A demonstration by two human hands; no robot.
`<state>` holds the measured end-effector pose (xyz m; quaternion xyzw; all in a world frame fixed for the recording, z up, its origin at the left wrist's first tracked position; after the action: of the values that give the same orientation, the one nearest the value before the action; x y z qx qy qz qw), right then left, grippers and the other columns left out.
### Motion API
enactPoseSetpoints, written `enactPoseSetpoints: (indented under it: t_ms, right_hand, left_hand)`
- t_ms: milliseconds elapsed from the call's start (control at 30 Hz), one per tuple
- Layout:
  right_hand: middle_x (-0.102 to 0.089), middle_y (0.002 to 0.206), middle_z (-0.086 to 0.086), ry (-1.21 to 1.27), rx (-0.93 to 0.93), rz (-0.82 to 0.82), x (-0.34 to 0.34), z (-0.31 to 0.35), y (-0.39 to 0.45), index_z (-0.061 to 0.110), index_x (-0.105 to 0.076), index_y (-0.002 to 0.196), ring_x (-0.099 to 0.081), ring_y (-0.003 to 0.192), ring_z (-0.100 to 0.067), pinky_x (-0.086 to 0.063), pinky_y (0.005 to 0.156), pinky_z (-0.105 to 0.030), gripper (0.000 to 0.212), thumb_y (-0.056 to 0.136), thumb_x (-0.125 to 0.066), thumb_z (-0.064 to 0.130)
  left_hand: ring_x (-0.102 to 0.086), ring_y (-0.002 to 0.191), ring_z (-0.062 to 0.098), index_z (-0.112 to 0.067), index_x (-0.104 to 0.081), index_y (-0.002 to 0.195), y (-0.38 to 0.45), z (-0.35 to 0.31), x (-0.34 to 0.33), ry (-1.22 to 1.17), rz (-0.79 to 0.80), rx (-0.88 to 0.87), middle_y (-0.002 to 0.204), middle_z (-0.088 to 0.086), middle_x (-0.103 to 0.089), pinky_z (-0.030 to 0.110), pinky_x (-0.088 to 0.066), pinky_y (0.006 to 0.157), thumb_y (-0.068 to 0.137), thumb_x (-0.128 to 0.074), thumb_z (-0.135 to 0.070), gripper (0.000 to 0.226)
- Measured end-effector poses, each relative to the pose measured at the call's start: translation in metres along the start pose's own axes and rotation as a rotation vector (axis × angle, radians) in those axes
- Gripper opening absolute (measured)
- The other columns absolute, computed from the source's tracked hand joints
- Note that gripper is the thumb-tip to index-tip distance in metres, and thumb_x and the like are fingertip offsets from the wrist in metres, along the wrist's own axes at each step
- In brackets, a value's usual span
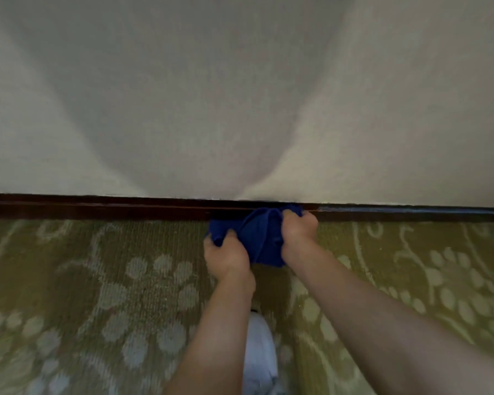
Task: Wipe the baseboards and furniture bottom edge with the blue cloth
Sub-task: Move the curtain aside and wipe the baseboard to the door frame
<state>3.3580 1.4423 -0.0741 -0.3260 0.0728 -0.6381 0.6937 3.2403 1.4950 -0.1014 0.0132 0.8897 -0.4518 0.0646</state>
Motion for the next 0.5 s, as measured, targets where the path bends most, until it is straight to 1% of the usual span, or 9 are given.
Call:
enactPoseSetpoints:
  t_ms: [33,67,133,167,233,300,400,467,500]
  right_hand:
    - [-0.062,0.098,-0.016,0.011,-0.039,0.033,0.009,0.005,-0.001,0.007,-0.058,0.093,-0.062,0.087,-0.030,-0.052,0.078,-0.043,0.005,0.089,-0.055,0.008]
    - [-0.062,0.098,-0.019,0.017,-0.073,0.058,0.019,0.011,-0.004,0.005,-0.058,0.095,-0.062,0.084,-0.030,-0.052,0.075,-0.043,0.006,0.089,-0.055,0.007]
    - [-0.063,0.100,-0.022,0.021,-0.092,0.085,0.040,0.023,-0.013,0.000,-0.058,0.107,-0.062,0.076,-0.030,-0.054,0.069,-0.042,0.018,0.090,-0.056,0.005]
    - [-0.063,0.100,-0.023,0.004,-0.075,0.089,0.049,0.032,-0.020,-0.002,-0.058,0.111,-0.061,0.071,-0.029,-0.053,0.064,-0.038,0.022,0.090,-0.056,0.004]
    - [-0.063,0.091,-0.020,-0.055,-0.046,0.087,0.069,0.046,-0.030,-0.004,-0.059,0.114,-0.058,0.064,-0.026,-0.050,0.054,-0.031,0.025,0.090,-0.055,0.003]
    - [-0.063,0.086,-0.018,-0.097,-0.044,0.062,0.090,0.051,-0.035,-0.005,-0.059,0.115,-0.060,0.064,-0.027,-0.049,0.046,-0.027,0.028,0.090,-0.055,0.004]
    - [-0.066,0.096,-0.022,-0.132,-0.053,0.025,0.124,0.059,-0.030,-0.002,-0.060,0.113,-0.063,0.068,-0.030,-0.050,0.047,-0.028,0.028,0.087,-0.056,0.007]
    - [-0.064,0.086,-0.019,-0.126,-0.037,-0.014,0.148,0.066,-0.021,0.001,-0.061,0.101,-0.061,0.063,-0.029,-0.049,0.048,-0.028,0.016,0.087,-0.055,0.005]
    - [-0.063,0.080,-0.018,-0.108,-0.040,-0.026,0.158,0.067,-0.015,0.004,-0.061,0.095,-0.060,0.061,-0.028,-0.049,0.049,-0.028,0.010,0.087,-0.054,0.004]
  left_hand:
    - [-0.054,0.121,0.031,-0.020,-0.032,0.151,-0.006,-0.001,0.000,-0.052,0.003,0.046,0.141,0.011,-0.049,0.041,-0.045,0.103,0.097,-0.055,-0.012,0.059]
    - [-0.055,0.120,0.032,-0.018,-0.033,0.151,-0.014,-0.002,-0.001,-0.103,0.012,0.089,0.141,0.011,-0.050,0.042,-0.047,0.102,0.096,-0.056,-0.012,0.060]
    - [-0.057,0.117,0.034,-0.017,-0.037,0.149,-0.029,-0.001,-0.007,-0.162,0.029,0.157,0.138,0.012,-0.052,0.045,-0.049,0.100,0.093,-0.058,-0.015,0.060]
    - [-0.058,0.115,0.034,-0.018,-0.040,0.147,-0.040,-0.002,-0.012,-0.179,0.046,0.174,0.136,0.012,-0.054,0.047,-0.050,0.099,0.092,-0.059,-0.017,0.058]
    - [-0.059,0.110,0.033,-0.021,-0.044,0.143,-0.063,0.004,-0.025,-0.156,0.088,0.183,0.131,0.009,-0.057,0.049,-0.052,0.096,0.091,-0.060,-0.023,0.054]
    - [-0.061,0.105,0.033,-0.023,-0.046,0.139,-0.082,0.018,-0.036,-0.136,0.109,0.221,0.127,0.008,-0.058,0.049,-0.053,0.094,0.092,-0.061,-0.026,0.050]
    - [-0.061,0.102,0.032,-0.018,-0.048,0.136,-0.103,0.046,-0.050,-0.216,0.102,0.336,0.128,0.011,-0.059,0.045,-0.054,0.090,0.095,-0.060,-0.027,0.044]
    - [-0.060,0.108,0.033,-0.017,-0.045,0.139,-0.112,0.059,-0.057,-0.199,0.086,0.345,0.129,0.010,-0.057,0.041,-0.052,0.088,0.096,-0.059,-0.030,0.047]
    - [-0.059,0.105,0.031,-0.017,-0.046,0.136,-0.114,0.063,-0.060,-0.160,0.077,0.314,0.123,0.008,-0.057,0.040,-0.051,0.087,0.096,-0.059,-0.033,0.045]
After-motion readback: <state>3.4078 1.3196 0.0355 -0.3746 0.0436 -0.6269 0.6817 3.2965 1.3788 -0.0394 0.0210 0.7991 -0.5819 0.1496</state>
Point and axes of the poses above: each hand's wrist, its own y-axis towards the middle knuckle, its own x-axis out of the back of the hand, z = x × y, the point moved 4 cm from there along y, towards the middle knuckle
